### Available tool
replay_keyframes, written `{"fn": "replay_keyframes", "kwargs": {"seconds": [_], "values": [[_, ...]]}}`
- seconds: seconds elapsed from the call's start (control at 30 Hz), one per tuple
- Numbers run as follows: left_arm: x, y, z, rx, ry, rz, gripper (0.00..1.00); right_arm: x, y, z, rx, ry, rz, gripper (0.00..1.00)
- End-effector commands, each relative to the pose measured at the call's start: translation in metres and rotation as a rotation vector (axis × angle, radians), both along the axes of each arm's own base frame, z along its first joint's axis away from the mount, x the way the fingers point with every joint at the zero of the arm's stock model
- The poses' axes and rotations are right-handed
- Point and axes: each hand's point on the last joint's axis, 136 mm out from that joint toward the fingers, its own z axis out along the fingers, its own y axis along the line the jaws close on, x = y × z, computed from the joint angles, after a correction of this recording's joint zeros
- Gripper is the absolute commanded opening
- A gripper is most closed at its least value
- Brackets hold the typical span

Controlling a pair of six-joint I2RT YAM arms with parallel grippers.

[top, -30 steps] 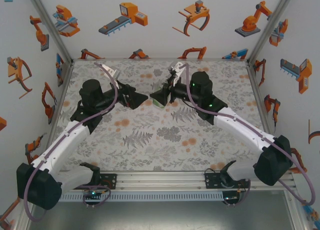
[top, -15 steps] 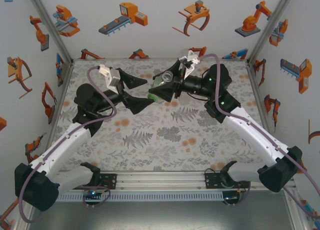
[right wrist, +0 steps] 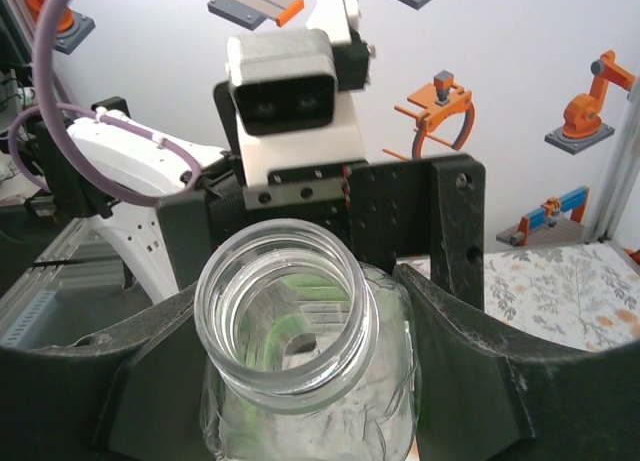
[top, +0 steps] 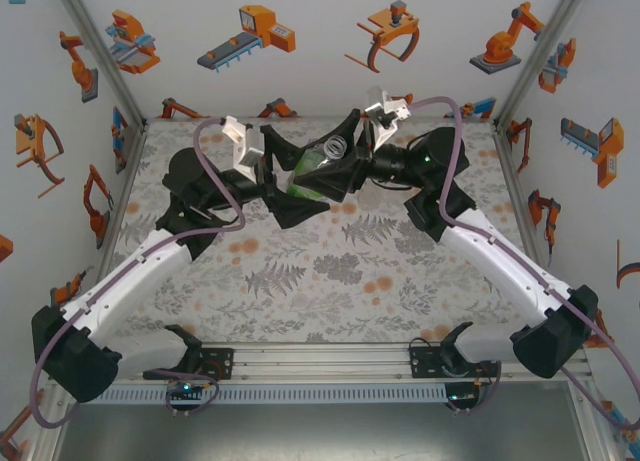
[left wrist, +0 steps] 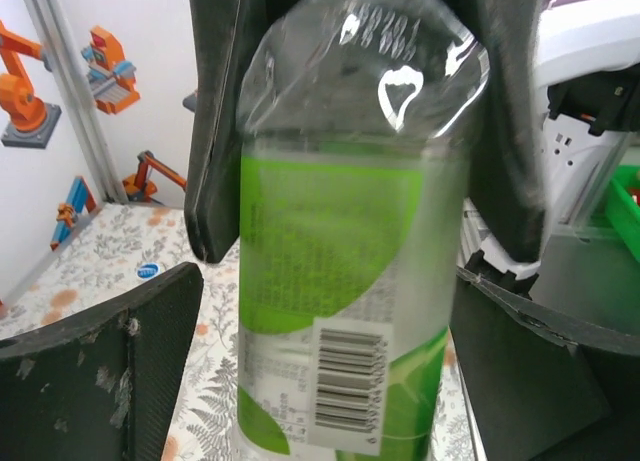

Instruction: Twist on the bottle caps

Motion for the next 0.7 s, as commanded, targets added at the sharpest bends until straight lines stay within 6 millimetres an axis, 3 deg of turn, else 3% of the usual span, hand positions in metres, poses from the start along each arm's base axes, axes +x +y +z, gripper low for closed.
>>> {"fn": "replay_keyframes", "kwargs": {"seconds": [0.0,0.23,0.5,0.67], "values": [[-0.007,-0.003,0.008,0.000,-0.056,-0.026,0.93,-0.018,-0.010,0.027,0.056,-0.070,0.040,0.41],[-0.010,-0.010,0.009,0.004,-0.064,-0.057,0.88,-0.026,-0.008,0.024,0.034,-0.072,0.083,0.40],[-0.011,-0.012,0.012,-0.002,-0.085,-0.060,0.78,-0.020,-0.003,0.021,0.026,-0.059,0.079,0.37],[-0.011,-0.011,0.013,-0.008,-0.093,-0.048,0.79,-0.014,-0.001,0.018,0.016,-0.044,0.049,0.37]]}}
